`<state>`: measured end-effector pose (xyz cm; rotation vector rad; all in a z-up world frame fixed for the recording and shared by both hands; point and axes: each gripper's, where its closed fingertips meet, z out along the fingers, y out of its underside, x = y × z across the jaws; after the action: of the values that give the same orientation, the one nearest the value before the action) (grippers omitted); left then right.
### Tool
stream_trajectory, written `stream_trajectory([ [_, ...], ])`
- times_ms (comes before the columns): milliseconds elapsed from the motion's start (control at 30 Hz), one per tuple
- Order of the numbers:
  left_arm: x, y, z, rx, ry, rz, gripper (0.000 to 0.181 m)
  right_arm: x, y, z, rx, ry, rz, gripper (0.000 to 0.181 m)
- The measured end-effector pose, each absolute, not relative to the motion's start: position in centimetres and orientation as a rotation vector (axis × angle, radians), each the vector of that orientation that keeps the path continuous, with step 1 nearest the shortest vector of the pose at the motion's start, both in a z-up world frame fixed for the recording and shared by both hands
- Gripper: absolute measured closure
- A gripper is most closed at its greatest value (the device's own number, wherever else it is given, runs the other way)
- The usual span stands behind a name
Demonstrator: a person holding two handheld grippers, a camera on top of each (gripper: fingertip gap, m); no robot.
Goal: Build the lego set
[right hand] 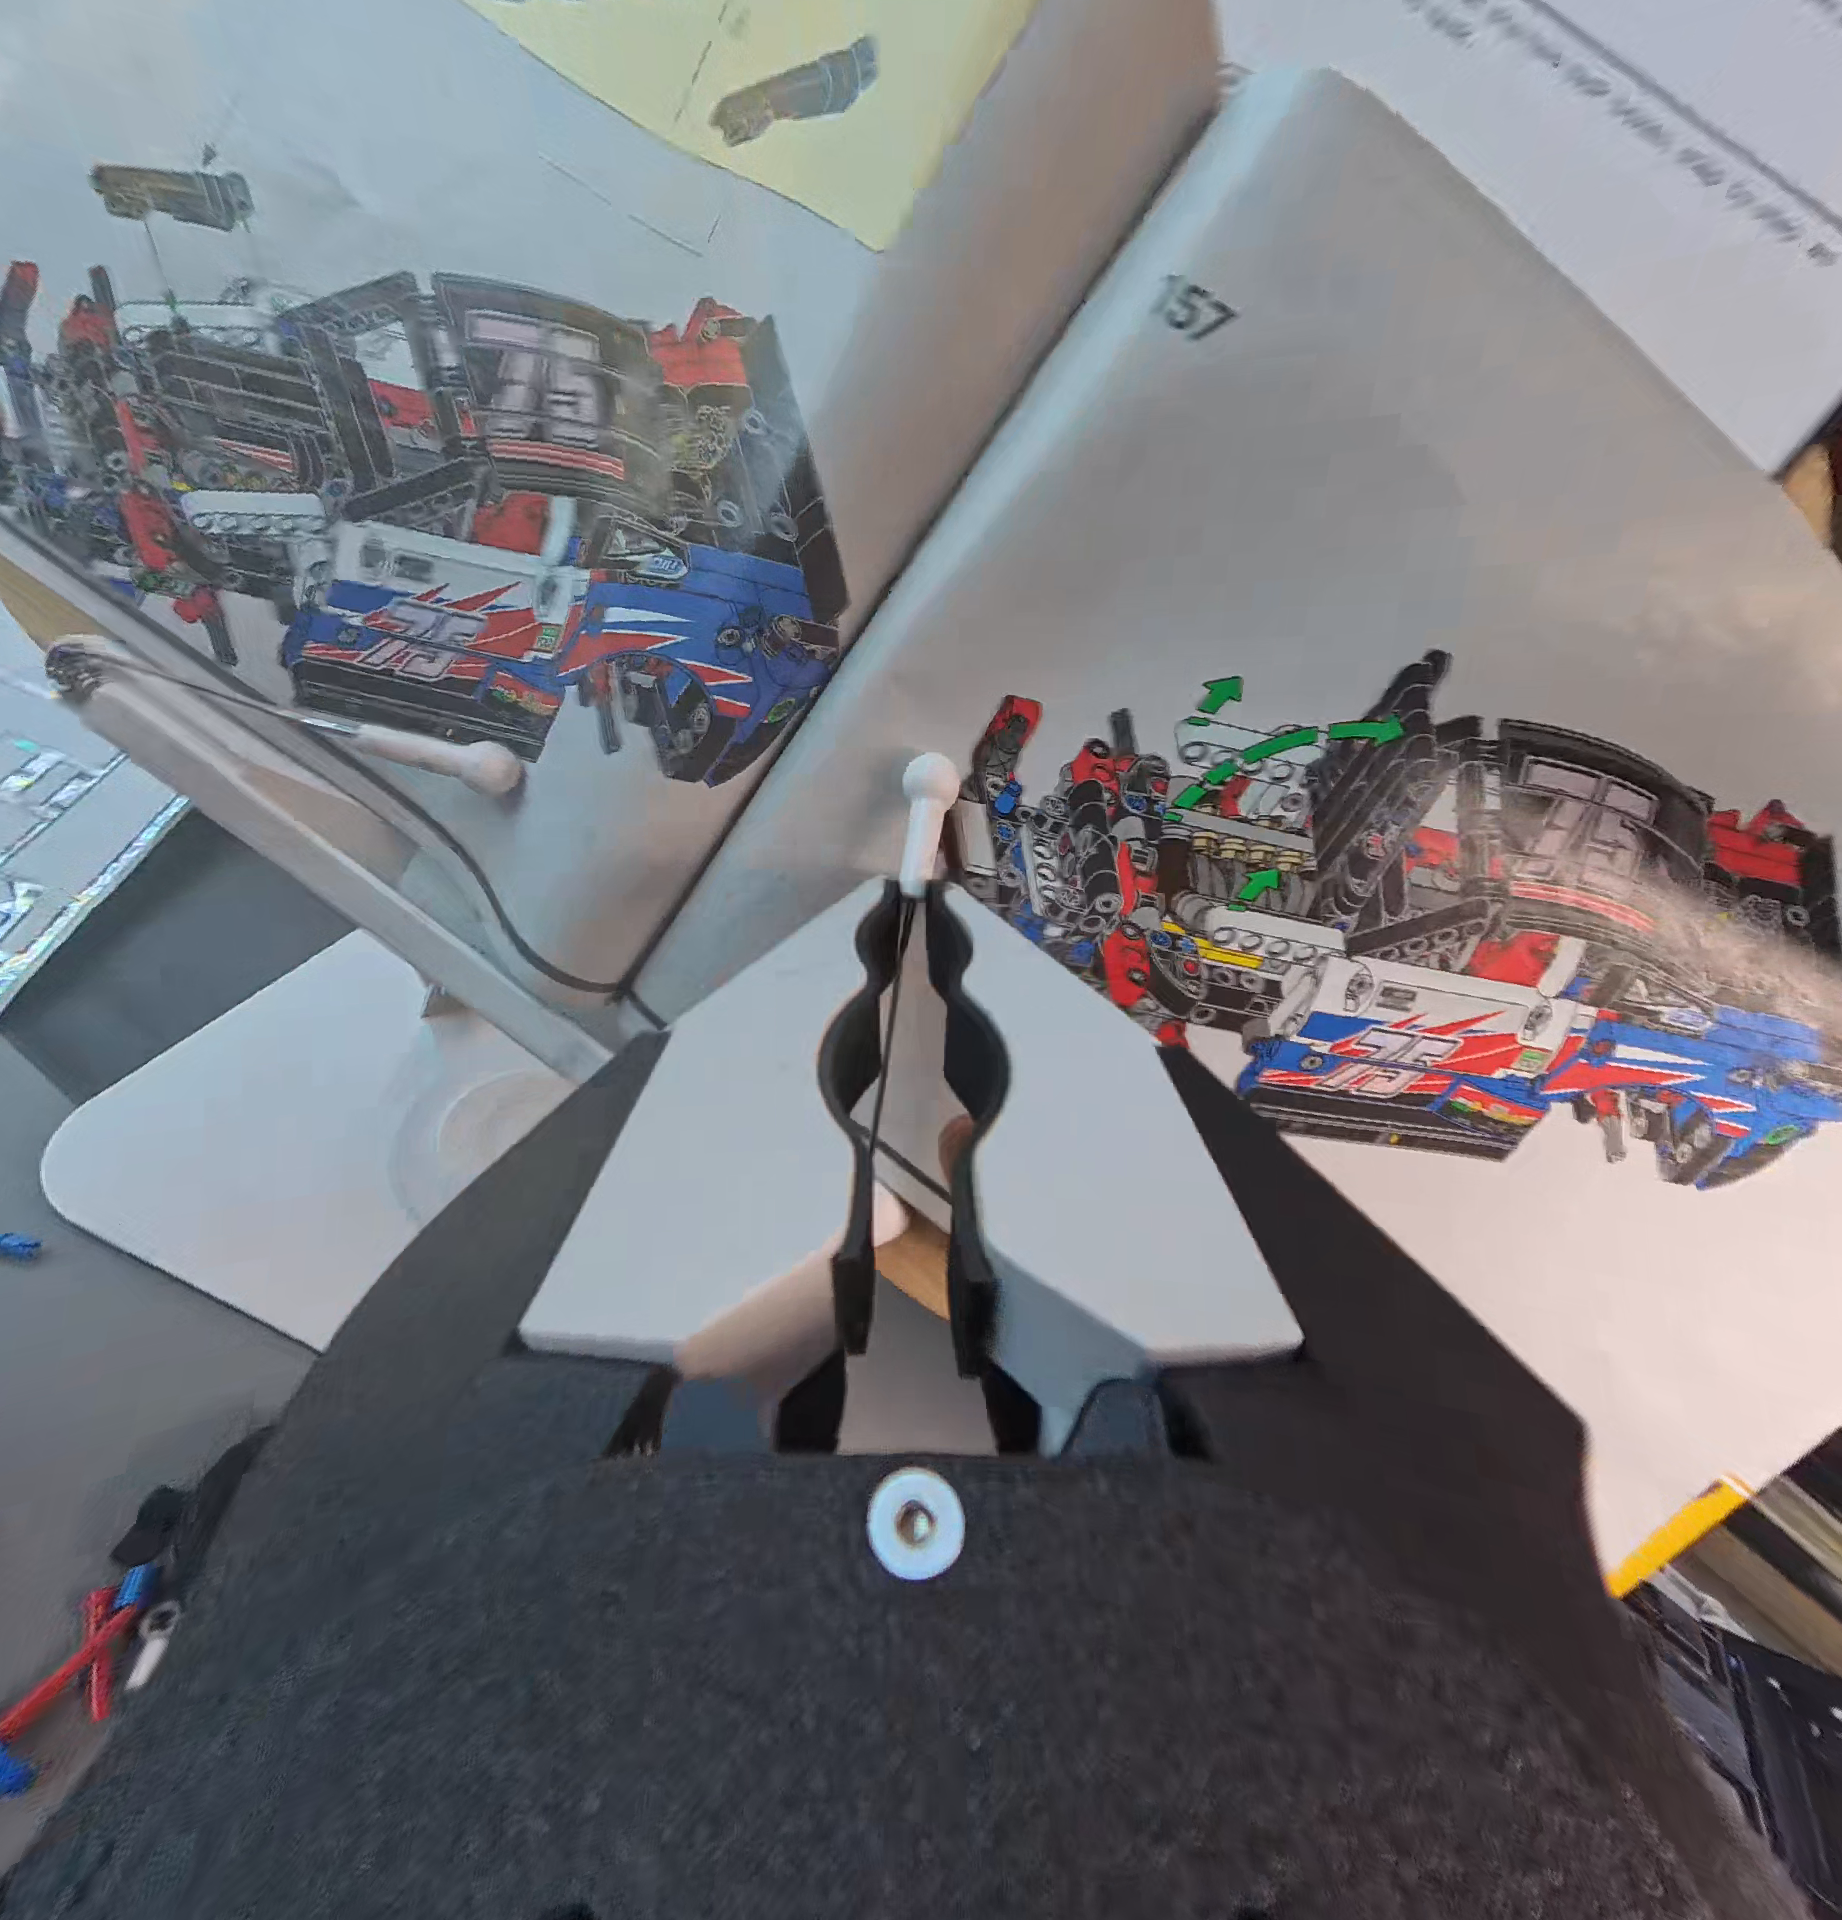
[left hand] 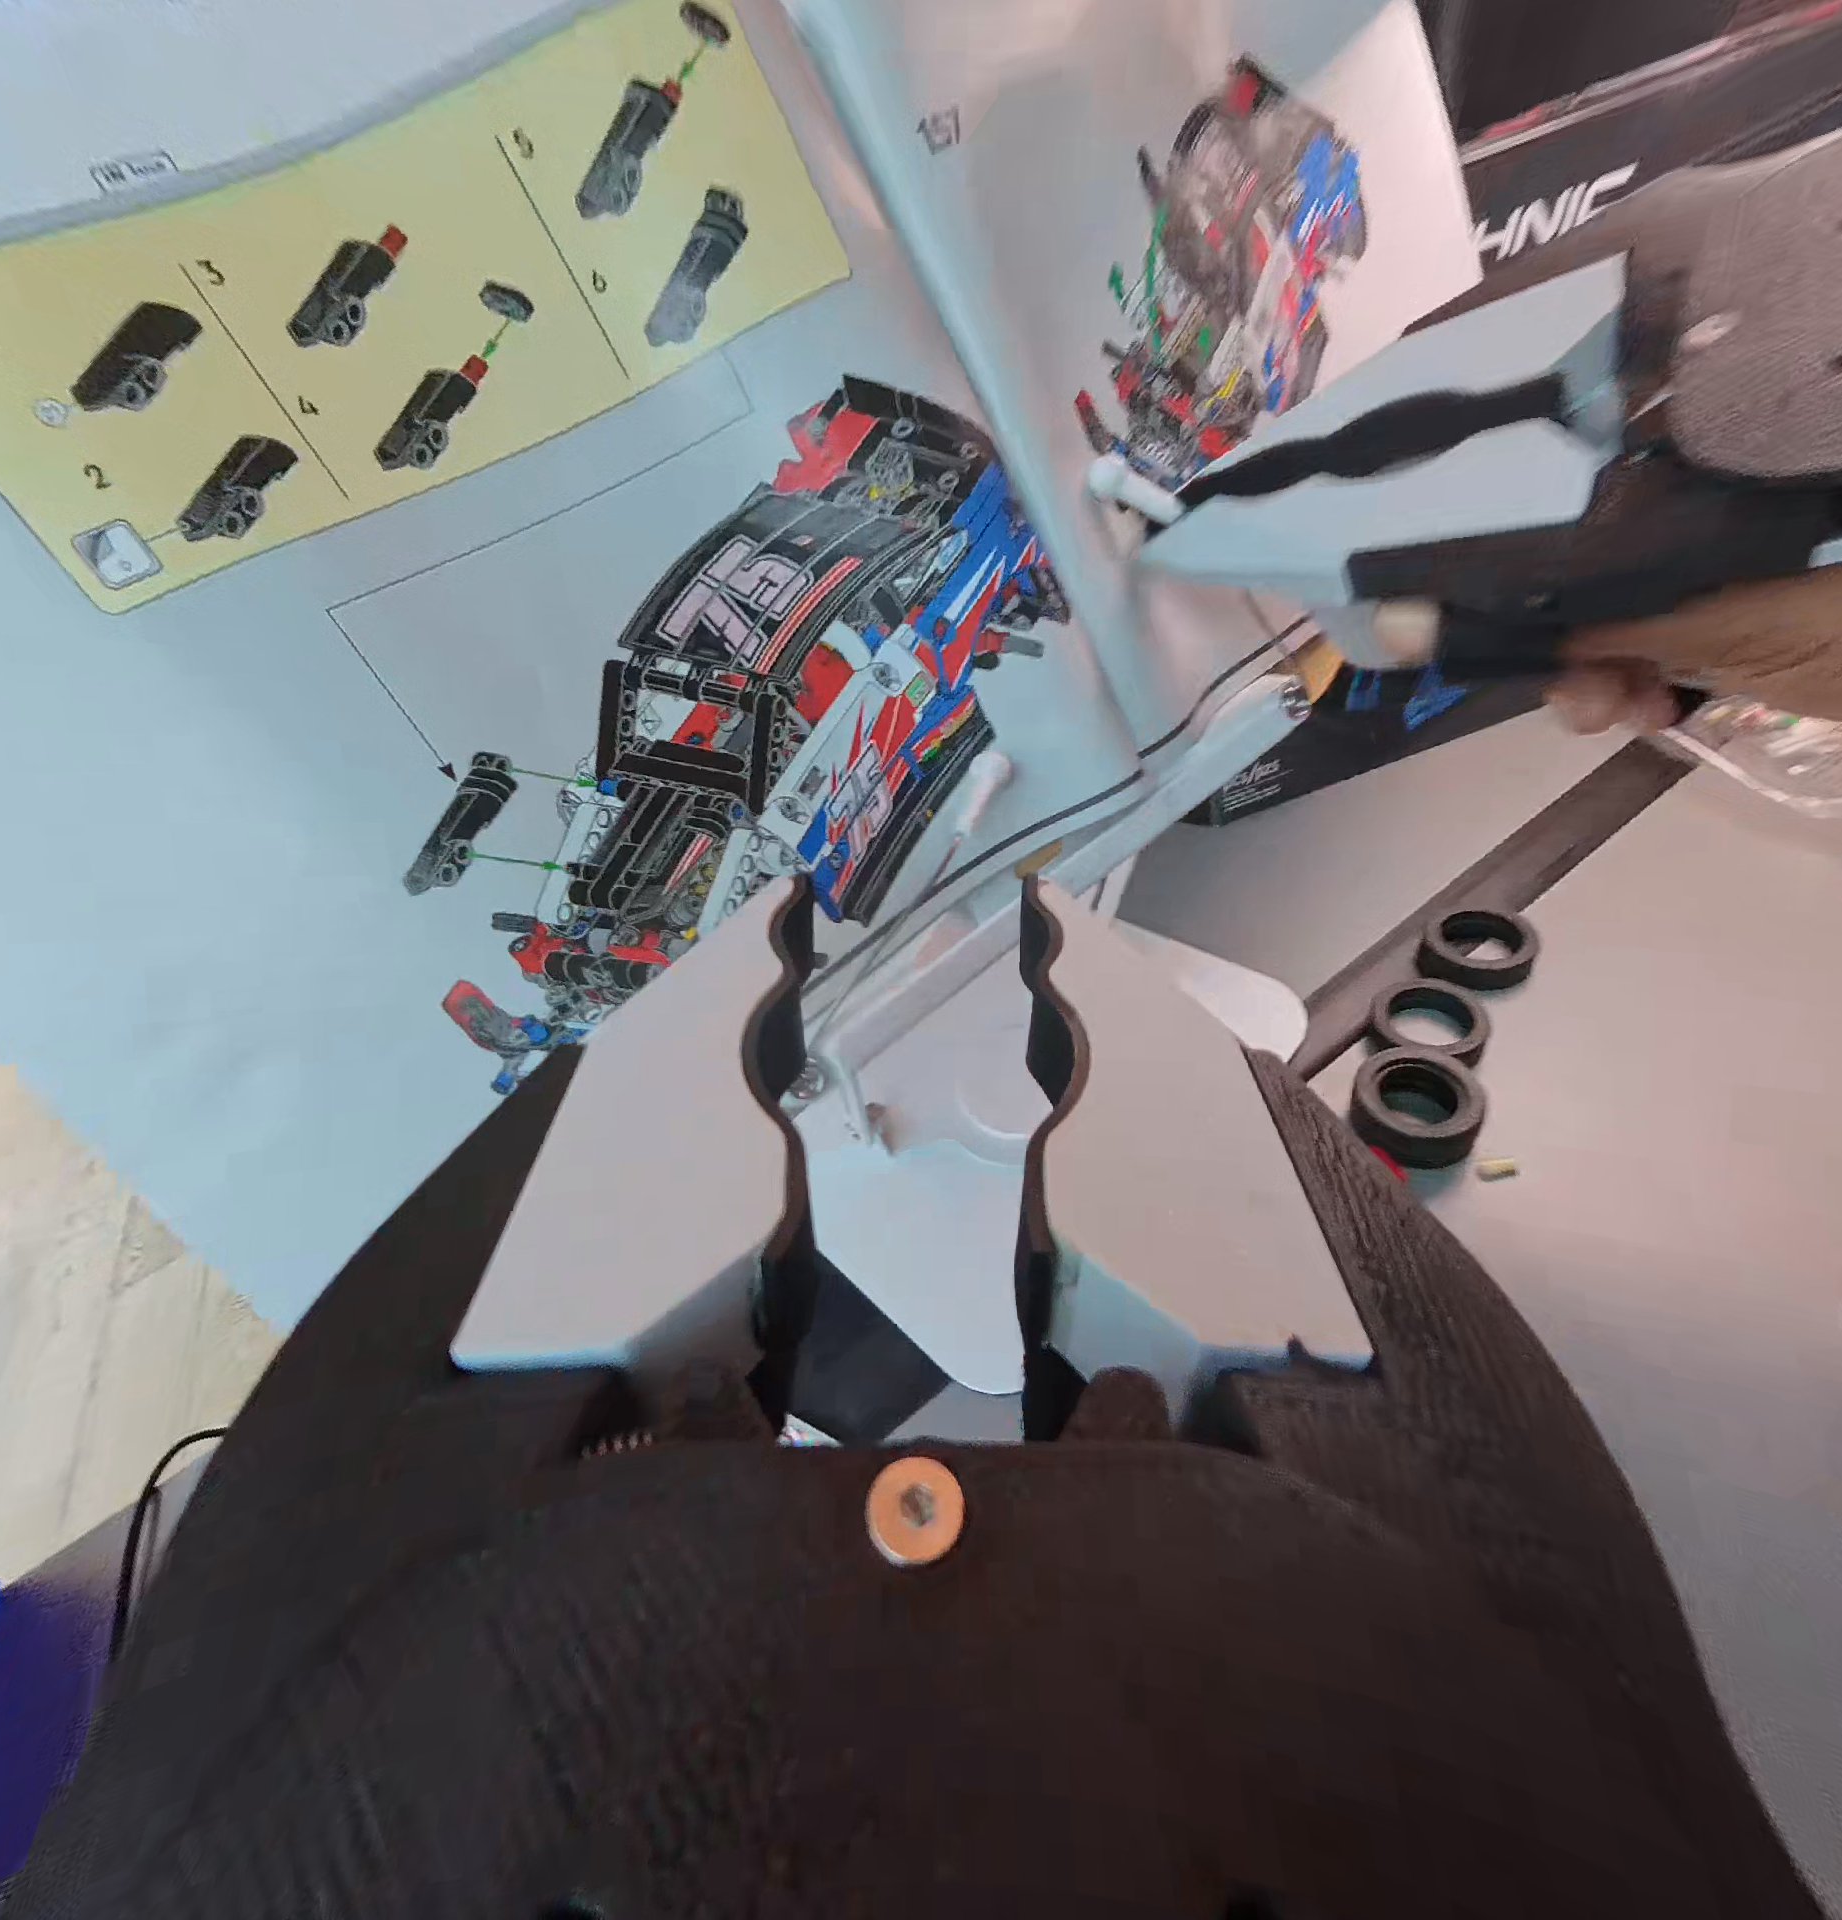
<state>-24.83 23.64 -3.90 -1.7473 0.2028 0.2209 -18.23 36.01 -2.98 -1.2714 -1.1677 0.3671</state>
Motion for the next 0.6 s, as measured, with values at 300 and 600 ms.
stream_trajectory([
  [300, -26.7, 27.2, -6.7, -1.798, 0.379, 0.32, 0.158, -13.1, 39.5, -4.4, -1.412, -0.943, 0.692, 0.174],
  [600, -27.8, 26.0, -6.0, -1.74, 0.257, 0.354, 0.181, -10.6, 39.6, -7.6, -1.548, -0.794, 0.95, 0.17],
])
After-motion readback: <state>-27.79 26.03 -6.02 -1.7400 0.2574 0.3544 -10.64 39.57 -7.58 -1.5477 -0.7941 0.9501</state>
